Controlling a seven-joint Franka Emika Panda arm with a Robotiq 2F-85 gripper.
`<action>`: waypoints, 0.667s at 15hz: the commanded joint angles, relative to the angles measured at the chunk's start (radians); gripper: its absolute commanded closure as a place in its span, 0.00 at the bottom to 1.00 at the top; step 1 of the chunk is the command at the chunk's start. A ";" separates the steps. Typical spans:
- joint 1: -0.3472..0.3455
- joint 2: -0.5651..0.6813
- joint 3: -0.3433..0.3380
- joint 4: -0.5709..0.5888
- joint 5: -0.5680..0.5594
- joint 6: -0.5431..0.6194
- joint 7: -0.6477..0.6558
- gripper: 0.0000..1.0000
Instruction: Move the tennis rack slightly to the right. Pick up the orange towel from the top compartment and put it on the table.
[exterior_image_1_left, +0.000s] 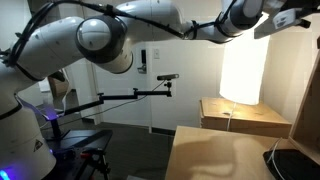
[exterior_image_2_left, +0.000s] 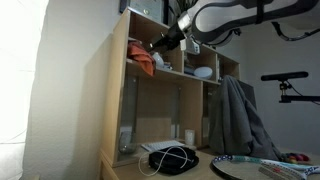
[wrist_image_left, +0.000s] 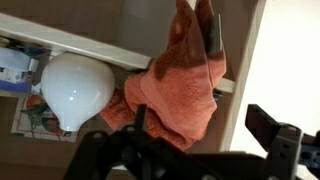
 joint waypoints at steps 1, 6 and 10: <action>0.009 -0.028 -0.002 -0.031 -0.051 -0.033 0.026 0.00; 0.001 -0.027 0.012 -0.027 -0.058 -0.027 0.034 0.31; -0.006 -0.030 0.032 -0.030 -0.047 -0.035 0.013 0.63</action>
